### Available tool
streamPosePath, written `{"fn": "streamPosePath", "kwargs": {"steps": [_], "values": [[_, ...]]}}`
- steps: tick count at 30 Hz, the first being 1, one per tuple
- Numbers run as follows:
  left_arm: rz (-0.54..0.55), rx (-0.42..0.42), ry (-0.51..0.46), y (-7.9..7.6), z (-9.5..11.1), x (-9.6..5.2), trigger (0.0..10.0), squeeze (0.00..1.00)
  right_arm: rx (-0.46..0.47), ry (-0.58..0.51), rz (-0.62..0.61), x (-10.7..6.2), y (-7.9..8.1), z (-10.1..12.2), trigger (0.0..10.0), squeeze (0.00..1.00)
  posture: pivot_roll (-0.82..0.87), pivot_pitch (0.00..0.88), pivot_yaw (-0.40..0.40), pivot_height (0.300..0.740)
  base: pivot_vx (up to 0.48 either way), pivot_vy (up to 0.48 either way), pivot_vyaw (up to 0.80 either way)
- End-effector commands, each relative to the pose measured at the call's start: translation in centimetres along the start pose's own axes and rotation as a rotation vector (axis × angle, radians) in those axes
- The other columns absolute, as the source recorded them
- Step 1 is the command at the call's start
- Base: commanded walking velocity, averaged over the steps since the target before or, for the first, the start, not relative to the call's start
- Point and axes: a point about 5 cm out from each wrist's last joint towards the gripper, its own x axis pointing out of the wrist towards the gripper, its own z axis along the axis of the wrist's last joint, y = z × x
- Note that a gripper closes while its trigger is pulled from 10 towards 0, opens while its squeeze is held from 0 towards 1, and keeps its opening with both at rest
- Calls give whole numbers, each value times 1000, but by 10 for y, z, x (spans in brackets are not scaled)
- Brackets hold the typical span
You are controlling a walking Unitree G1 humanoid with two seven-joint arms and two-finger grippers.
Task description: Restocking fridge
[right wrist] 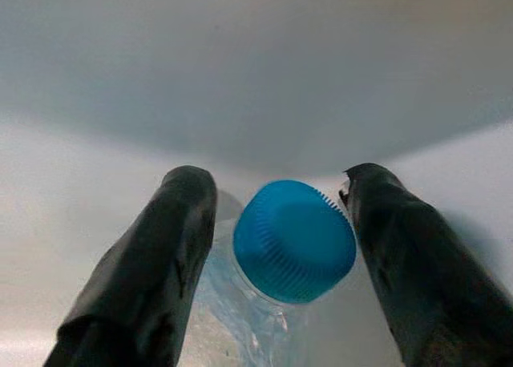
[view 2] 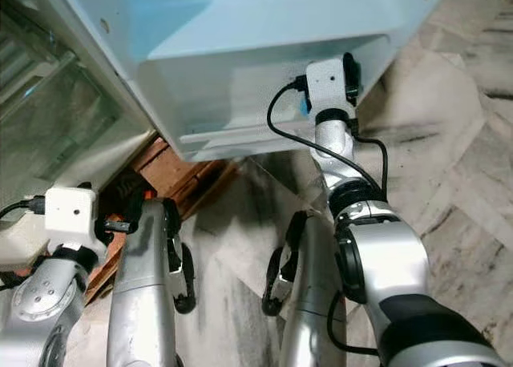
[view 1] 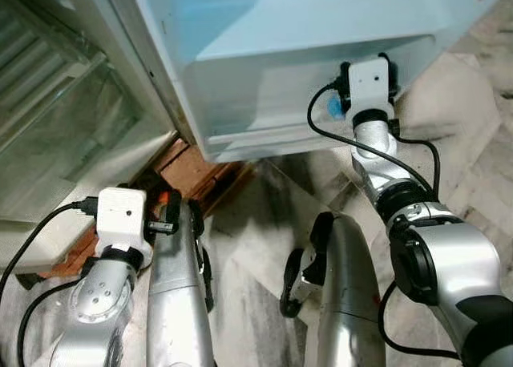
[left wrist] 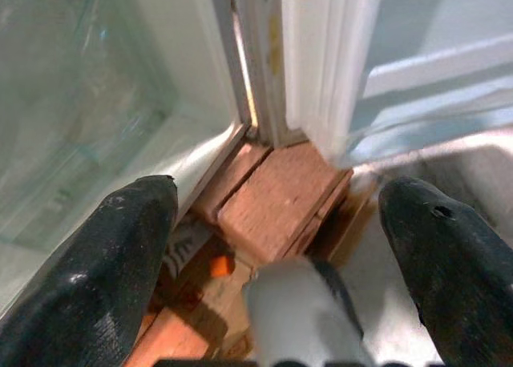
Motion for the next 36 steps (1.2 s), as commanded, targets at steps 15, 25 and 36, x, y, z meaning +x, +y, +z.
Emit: {"fn": "streamPosePath", "kwargs": {"steps": [15,25,36], "values": [[20,-24,-54,-9,-8,41,10000,0,55,-31,303,1,32,17,10000,1000,200,164,-90,531,0,0,0],[66,-64,-43,-8,-21,44,10000,0,137,-34,399,-39,40,-22,10000,1000,146,81,-95,531,0,0,0],[87,-67,-60,-1,-29,35,10000,0,321,26,258,-120,35,-60,10000,0,119,79,-79,531,0,0,0]]}}
